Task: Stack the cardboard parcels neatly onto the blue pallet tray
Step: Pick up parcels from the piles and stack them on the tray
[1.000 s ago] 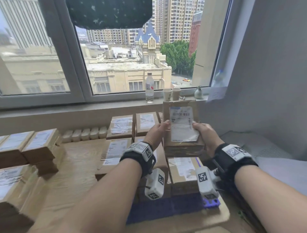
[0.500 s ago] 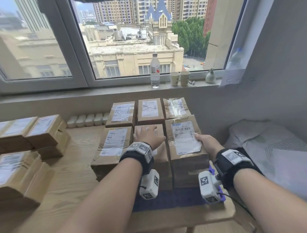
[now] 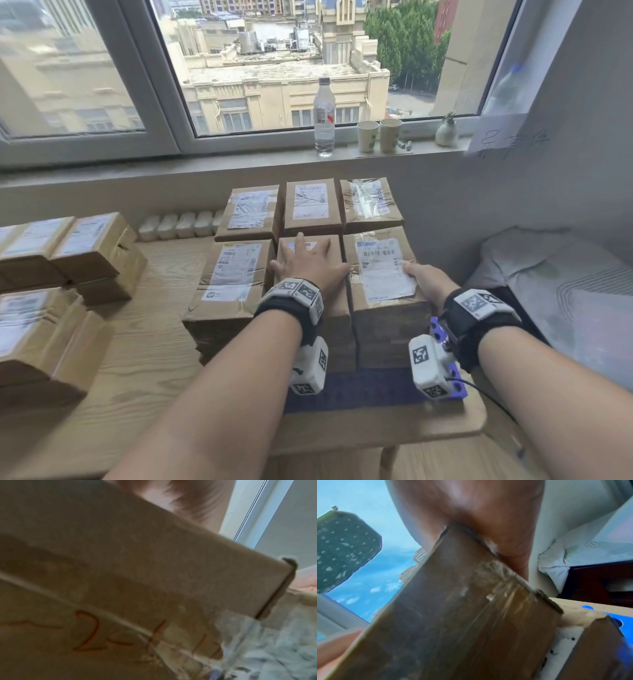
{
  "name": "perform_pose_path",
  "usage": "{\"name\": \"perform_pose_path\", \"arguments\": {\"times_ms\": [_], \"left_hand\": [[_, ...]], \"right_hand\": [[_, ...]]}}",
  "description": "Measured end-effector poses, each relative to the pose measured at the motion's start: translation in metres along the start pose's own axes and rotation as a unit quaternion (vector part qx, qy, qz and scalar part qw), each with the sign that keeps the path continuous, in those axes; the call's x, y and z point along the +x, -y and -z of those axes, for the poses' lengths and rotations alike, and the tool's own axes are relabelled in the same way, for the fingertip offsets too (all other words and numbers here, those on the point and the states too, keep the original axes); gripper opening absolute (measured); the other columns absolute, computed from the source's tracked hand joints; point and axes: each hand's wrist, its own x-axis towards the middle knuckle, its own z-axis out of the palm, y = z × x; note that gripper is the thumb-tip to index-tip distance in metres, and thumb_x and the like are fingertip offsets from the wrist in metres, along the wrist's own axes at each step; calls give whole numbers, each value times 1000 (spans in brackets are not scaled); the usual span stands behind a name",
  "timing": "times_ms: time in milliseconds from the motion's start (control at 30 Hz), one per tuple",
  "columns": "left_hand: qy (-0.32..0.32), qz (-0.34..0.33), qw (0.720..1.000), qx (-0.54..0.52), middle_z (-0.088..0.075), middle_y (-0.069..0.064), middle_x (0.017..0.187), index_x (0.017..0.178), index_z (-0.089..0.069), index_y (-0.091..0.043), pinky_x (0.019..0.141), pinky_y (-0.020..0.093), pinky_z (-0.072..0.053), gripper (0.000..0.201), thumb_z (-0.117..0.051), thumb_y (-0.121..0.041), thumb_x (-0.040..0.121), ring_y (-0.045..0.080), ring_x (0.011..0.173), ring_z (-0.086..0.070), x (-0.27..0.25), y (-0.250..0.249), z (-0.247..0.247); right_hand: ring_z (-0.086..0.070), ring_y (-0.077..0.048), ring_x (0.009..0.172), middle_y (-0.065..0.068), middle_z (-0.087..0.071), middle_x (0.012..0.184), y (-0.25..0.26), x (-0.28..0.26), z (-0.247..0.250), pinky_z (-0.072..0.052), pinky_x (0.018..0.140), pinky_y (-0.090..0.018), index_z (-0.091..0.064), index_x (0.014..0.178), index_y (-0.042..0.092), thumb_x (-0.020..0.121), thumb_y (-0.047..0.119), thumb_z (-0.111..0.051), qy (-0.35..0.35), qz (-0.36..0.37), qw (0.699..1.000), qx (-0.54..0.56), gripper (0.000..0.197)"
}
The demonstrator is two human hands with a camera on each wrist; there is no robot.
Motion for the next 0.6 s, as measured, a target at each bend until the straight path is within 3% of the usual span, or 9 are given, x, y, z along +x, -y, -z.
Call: {"name": "perform_pose_path", "arguments": {"times_ms": [67,100,167,267,400,500,600], "left_hand": [[4,2,1000,-2,-2,1,165,150,-22,-47,114,64,-8,76,-44,-75,83,35,150,8,0,-1,1],[8,3,1000,-6,-1,1,165,150,-22,-47,115,63,-7,76,-45,-75,83,35,150,9,0,-1,2],[13,3,1000,-11,-1,1,165,150,-22,-47,115,63,-5,76,-47,-73,83,34,150,9,0,-2,4],[12,-4,1000,-7,-2,3,165,151,-22,-46,117,63,1,76,-47,-72,84,34,150,7,-2,-2,5],[10,-14,1000,0,-2,5,165,152,-22,-43,118,60,4,77,-46,-72,85,31,151,4,-2,-2,3],[16,-25,999,25,-3,6,165,153,-20,-40,119,59,4,78,-42,-73,86,30,152,3,-4,-1,5],[18,-38,997,61,-8,7,165,154,-21,-35,117,60,8,79,-37,-74,87,30,151,4,-9,-2,10]], "right_hand": [[-58,-31,110,-16,-60,127,5,-6,-1,-45,82,-31,-57,129,0,103,26,-44,-14,2,997,-69,39],[-55,-36,117,-20,-57,131,7,-8,-1,-45,81,-33,-54,131,-3,103,25,-42,-23,3,994,-102,41],[-53,-38,121,-24,-55,133,7,-9,1,-44,90,-34,-53,131,-5,103,26,-41,-35,8,987,-159,43],[-58,-32,111,-15,-61,127,9,-15,-1,-40,90,-32,-55,129,4,100,33,-43,-62,18,978,-196,43],[-53,-33,121,-13,-52,137,15,-22,-7,-39,92,-34,-31,147,11,98,28,-42,-103,29,960,-258,53],[-52,-35,118,-17,-48,136,19,-30,-14,-41,88,-38,-30,142,12,95,20,-42,-132,83,930,-334,49],[-43,-33,125,-15,-43,137,24,-42,-22,-39,98,-42,-32,142,16,92,13,-42,-135,145,886,-419,51]]}}
